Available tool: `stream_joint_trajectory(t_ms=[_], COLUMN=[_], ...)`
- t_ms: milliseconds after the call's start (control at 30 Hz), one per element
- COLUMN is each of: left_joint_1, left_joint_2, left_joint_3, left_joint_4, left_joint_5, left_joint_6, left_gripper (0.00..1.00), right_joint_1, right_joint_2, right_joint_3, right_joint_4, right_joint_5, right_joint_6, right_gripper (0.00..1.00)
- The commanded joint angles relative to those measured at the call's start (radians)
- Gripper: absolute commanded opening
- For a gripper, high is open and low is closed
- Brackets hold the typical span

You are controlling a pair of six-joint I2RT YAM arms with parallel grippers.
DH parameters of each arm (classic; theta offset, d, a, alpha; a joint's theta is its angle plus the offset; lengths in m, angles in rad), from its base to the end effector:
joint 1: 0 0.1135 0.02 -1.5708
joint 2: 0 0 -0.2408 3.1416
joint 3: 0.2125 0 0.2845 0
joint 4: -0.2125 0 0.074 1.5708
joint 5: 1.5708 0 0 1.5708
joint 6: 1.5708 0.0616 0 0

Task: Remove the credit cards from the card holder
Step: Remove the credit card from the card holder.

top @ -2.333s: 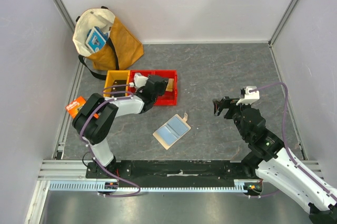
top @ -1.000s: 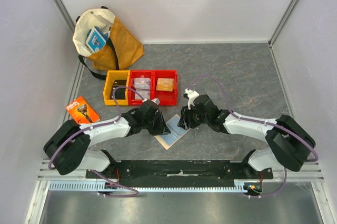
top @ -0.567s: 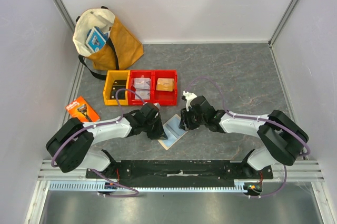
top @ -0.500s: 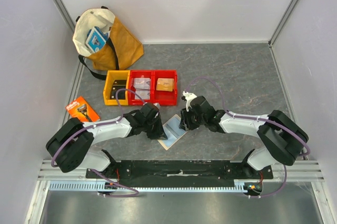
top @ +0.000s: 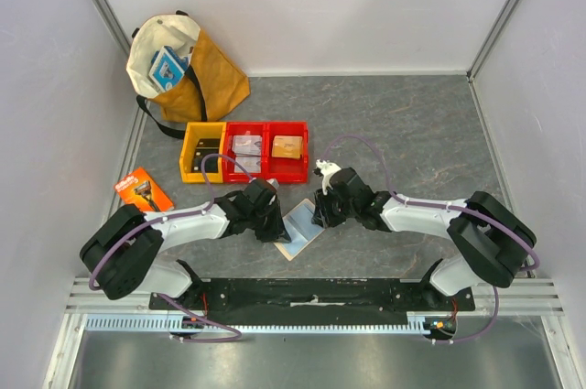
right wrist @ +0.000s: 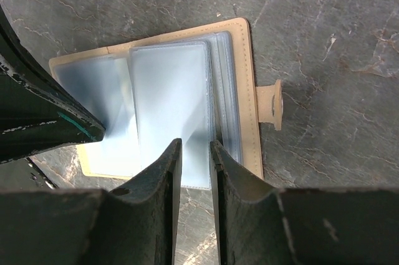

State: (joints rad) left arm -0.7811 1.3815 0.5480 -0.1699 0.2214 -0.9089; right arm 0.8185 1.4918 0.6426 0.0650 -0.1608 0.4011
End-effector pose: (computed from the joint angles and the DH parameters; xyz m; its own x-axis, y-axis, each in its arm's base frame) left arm 0.1880 -0.2054 0.0714 -0.9760 -0.1160 -0.1842 0.0013 0.8431 -0.5378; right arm 0.2150 0.2442 0.0892 -0.7559 -0.2437 -0.6076 -0.5464 0.7461 0.3805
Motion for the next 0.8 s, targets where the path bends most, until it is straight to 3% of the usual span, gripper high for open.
stream_joint_trajectory(t_ms=[0,767], left_joint_1=[-0.004,-0.004], left_joint_2=[0.014,0.007], left_joint_3=[-0.022,-0.03], left_joint_4=[-0.042,-0.037], left_joint_5=[-0.01,-0.008], left_joint_6=[0.051,0.051], left_gripper=[0.08,0.08], right_joint_1=[0.008,0.019], right_joint_2=[0.005,-0.027], right_joint_3=[0.045,0.054], right_joint_4=[-0.002,-0.062], right_joint_5=[-0.014,0.101], right_joint_6=[0.001,-0.016], right_gripper=[0.31,0.36])
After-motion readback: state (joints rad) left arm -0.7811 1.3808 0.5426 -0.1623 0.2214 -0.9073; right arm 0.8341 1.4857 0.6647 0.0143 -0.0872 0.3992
